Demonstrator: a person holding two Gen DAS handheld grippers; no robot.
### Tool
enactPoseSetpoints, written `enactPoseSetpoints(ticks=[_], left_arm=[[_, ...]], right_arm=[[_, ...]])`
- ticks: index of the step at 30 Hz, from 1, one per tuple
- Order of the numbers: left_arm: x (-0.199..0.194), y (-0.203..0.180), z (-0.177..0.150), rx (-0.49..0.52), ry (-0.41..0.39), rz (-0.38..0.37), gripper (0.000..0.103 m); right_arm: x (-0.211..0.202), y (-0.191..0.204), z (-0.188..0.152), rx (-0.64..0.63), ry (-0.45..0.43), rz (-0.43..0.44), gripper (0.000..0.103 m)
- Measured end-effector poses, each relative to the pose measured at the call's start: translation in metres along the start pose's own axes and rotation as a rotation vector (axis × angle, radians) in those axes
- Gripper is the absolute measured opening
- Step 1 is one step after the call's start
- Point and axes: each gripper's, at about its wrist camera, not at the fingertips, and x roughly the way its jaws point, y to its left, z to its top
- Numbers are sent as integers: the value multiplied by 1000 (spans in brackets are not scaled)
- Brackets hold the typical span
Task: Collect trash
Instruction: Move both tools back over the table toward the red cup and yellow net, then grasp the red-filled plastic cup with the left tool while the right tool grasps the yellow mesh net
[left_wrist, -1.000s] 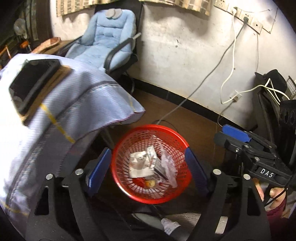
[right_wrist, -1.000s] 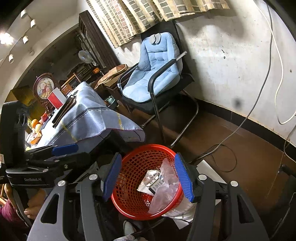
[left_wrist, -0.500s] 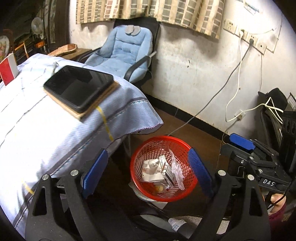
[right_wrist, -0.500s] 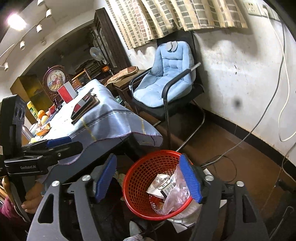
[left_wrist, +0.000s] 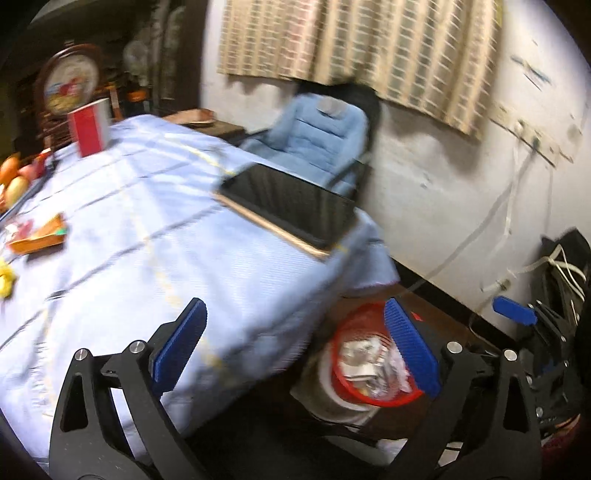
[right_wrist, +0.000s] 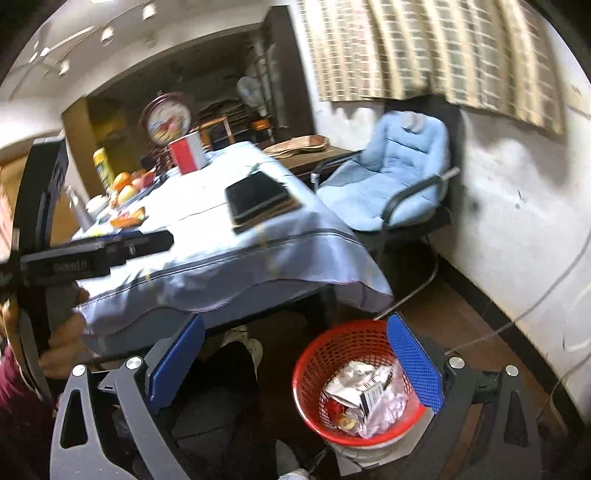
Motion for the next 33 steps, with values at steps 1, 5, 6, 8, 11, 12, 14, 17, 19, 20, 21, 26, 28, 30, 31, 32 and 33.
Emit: enactPoseSetpoints(ticks=[1,5,6,8,11,12,14,17,19,20,21,26,28,30,31,32,33], left_arm=[[-4,13,1,-20,-11,12,94],[-22,65,3,-100,-40,78,95],[-27,85,4,-126,-45,100,95],[-35,112,4,-162,-53,137,95],[-47,156,4,-205,-59,208,95],[-51,171,4,-220,-58,234,95],[-58,201,2,-245,-52,281,95],[-68,242,0,-282,-43,348,95],[-75,272,-3,-314,-31,395,95],[-77,281,-4,-324,-27,409,95],[-79,293,-5,-337,-21,426,95],[-87,336,-15,-352,7,495,96],[-87,349,-20,-340,27,521,96],[-86,363,-27,-337,51,536,96],[-85,370,-32,-343,65,539,96],[-82,375,-33,-349,73,538,96],[-80,382,-36,-360,84,534,96]], right_arm=[[2,8,3,-15,0,5,97],[10,40,20,-63,-1,37,97],[14,49,26,-75,2,51,97],[21,64,36,-84,9,79,97],[39,89,55,-90,27,136,97],[45,95,60,-92,34,152,97],[57,110,70,-99,48,178,97],[76,137,84,-128,74,213,97],[90,158,93,-156,88,228,97],[94,165,96,-165,93,234,97],[101,174,99,-178,101,246,97],[126,214,109,-221,130,281,97],[136,230,112,-235,144,290,97],[144,244,113,-249,160,302,97],[148,252,113,-258,167,306,97],[150,257,113,-263,170,308,97],[154,263,113,-271,176,312,97]])
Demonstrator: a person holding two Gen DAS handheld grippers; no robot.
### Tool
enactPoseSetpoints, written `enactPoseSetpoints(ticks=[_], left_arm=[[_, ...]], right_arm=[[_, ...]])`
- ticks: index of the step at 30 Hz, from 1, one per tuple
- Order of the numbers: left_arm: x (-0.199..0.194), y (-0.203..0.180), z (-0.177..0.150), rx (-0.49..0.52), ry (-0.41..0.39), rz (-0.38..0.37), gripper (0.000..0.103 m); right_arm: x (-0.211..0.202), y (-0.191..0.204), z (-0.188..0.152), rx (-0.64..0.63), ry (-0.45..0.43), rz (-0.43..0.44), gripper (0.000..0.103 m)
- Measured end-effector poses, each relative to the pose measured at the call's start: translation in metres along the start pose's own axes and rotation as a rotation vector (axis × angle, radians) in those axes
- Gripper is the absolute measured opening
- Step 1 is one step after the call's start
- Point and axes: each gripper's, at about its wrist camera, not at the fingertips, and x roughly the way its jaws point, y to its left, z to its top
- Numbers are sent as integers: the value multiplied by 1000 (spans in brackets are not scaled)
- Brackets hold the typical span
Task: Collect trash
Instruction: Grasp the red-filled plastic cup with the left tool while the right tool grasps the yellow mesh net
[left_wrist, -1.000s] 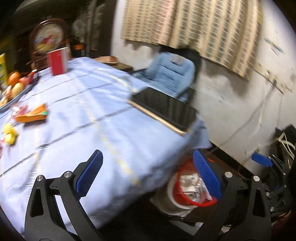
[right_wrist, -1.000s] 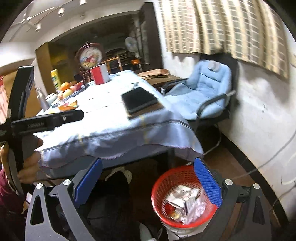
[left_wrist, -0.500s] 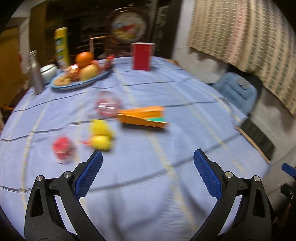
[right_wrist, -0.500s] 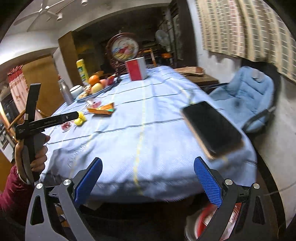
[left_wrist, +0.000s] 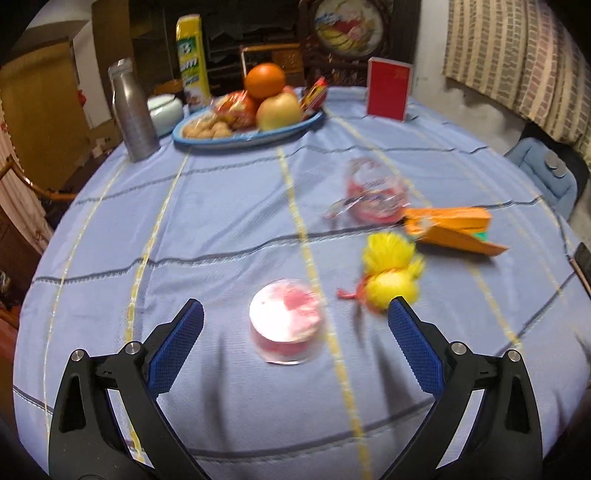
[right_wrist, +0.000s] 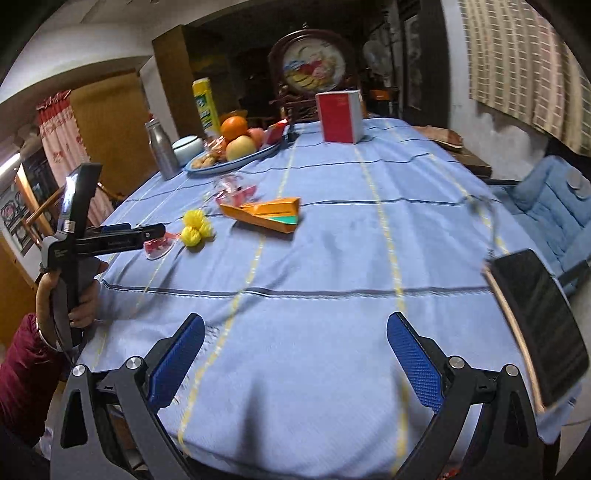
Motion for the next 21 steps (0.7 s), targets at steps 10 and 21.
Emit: enactPoseSetpoints(ticks=[10,21], left_arm=[[30,15,-2,-46,138,-18,96],[32,42,-5,-157,159,78,96]], right_arm=[[39,33,23,-56,42,49,97],[89,60,53,-71,96,158,97]])
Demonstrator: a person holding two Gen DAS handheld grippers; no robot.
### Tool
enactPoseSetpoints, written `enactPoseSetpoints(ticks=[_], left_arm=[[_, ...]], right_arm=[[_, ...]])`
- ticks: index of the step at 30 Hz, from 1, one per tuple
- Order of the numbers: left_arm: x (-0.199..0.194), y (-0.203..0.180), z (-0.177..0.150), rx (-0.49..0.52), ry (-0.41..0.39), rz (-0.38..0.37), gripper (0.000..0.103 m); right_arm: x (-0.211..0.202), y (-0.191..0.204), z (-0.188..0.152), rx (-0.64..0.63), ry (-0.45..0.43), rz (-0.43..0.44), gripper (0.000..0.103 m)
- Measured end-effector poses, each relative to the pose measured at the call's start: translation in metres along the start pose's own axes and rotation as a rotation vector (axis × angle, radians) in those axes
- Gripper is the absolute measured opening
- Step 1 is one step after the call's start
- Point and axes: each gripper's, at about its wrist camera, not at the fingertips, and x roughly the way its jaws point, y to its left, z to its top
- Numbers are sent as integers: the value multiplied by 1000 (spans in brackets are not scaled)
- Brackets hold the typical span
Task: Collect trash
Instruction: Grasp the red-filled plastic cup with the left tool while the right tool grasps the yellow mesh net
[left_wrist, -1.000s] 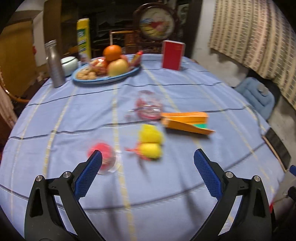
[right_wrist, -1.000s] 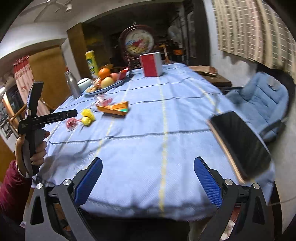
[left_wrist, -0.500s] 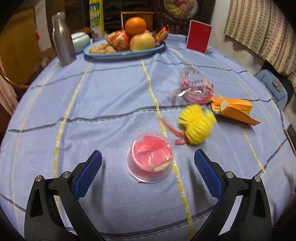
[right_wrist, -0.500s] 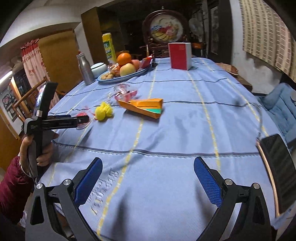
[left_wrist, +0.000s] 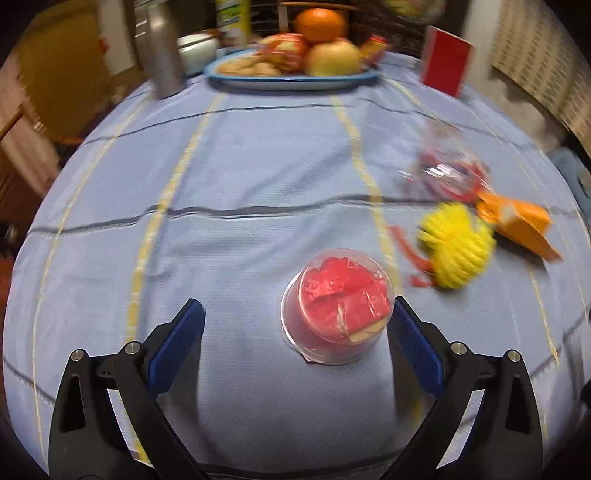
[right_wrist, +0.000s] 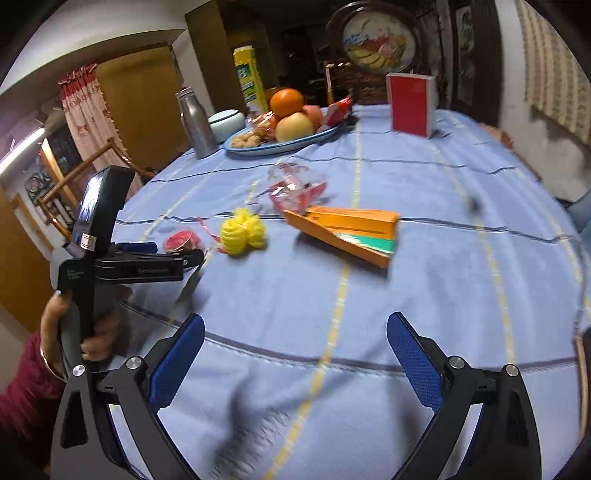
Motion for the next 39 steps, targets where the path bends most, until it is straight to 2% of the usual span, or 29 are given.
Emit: enactPoseSetpoints(ticks=[2,5,8,13,20,21,22,24,28,31,36,39], left_arm=[[1,15,2,-56,0,16,96],[0,26,3,-103,-4,0,96],[1,25,5,-96,0,7,96],[2,25,6,-103,0,1,96],[5,21,7,-83,5,31,96],[6,20,7,-77,5,40,96],[6,20,7,-76,5,41,96],[6,21,6,-76,4,40,96],[7,21,6,-73,2,41,96],[7,19,7,-63,0,34,96],[6,11,8,-34,-3,13,96],[4,11,8,-32,-13,5,90]], right_arm=[[11,6,5,-12,18,25,97],[34,21,17,-37,50,58,96],[55,35,30,-70,69,79,91],[84,48,46,-103,95,60,79],[113,46,63,-59,90,54,68],[114,44,64,-58,90,53,59],[116,43,64,-59,94,51,42],[117,37,63,-41,104,79,35],[96,30,55,-45,63,59,33],[72,18,48,-17,31,76,33],[53,6,29,-33,54,60,34],[49,6,23,-59,64,44,35]])
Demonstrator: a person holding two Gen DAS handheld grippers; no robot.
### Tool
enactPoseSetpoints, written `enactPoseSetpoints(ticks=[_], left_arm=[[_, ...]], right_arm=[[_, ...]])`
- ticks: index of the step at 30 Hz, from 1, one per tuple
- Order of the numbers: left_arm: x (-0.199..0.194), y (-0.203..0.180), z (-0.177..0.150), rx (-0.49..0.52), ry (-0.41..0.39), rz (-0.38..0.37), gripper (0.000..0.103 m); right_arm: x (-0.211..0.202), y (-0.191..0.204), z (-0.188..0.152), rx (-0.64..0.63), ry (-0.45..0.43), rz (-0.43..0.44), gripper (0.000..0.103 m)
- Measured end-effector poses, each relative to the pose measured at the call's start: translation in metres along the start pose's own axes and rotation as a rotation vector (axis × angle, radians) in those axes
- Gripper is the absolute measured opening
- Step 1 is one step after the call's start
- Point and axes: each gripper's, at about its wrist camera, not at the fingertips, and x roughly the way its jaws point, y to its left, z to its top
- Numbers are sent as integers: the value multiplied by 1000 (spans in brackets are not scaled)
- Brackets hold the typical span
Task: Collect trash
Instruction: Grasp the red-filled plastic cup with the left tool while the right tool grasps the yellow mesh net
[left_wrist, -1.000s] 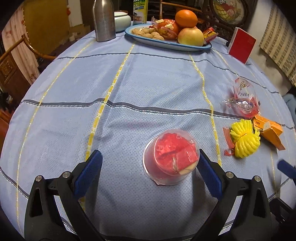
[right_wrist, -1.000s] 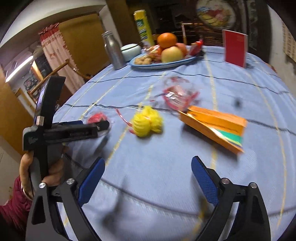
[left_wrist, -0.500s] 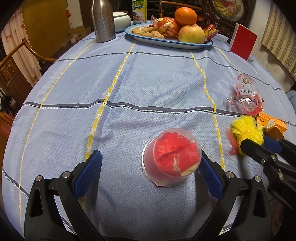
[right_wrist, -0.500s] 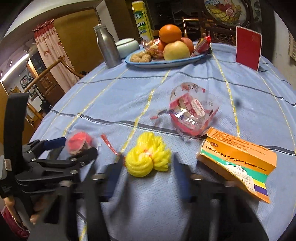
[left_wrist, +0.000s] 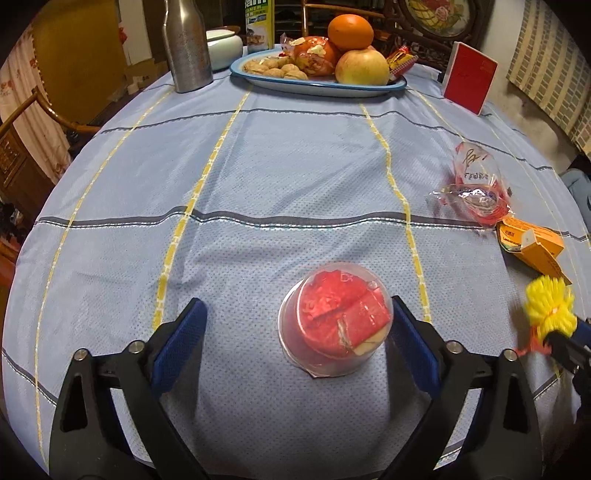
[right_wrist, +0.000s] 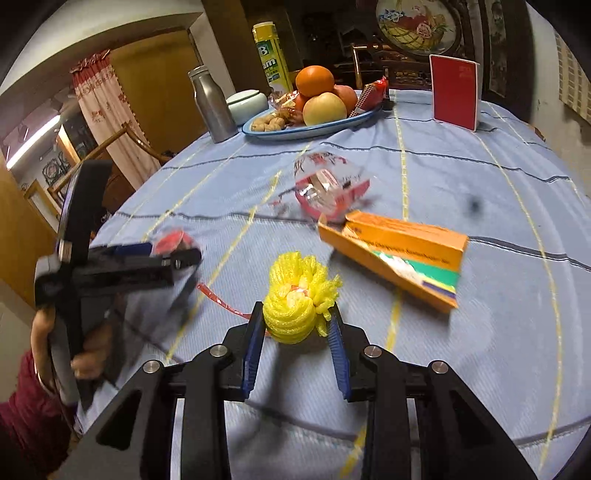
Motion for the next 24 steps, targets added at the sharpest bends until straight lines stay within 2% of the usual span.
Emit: enactPoseSetpoints(ticks=[3,5,6,8,11,12,14,16,20,24], left_arm=[[-2,-1,0,5,-12,-5,82],[-2,-2,1,8,-16,-8,76],[-3,-3,1,12,-19,-12,74],[-4,-5,1,19,-25,-18,66],[-6,-10,0,44,-33,-32,57],[-6,-11,0,50,-35,-33,56],[-7,-12,0,57,-38,-34,55],[-8,-11,0,53,-41,-46,55],[-14,-9,1,46,-67,-71,54],[-25,-9,-2,52,-115,-89,54]], right_arm=[[3,1,-3,-22,18,-42,38],[6,1,-3,-25,22,-66,46],[7,1,-2,-18,23,-58,52],[7,1,-2,-11,15,-55,55],[13,1,1,-3,29,-42,56],[16,1,1,4,41,-26,56],[21,0,2,11,68,2,36],[19,0,1,23,53,5,34],[-2,8,-6,8,-26,-53,34],[-25,8,-19,30,-54,-45,33]])
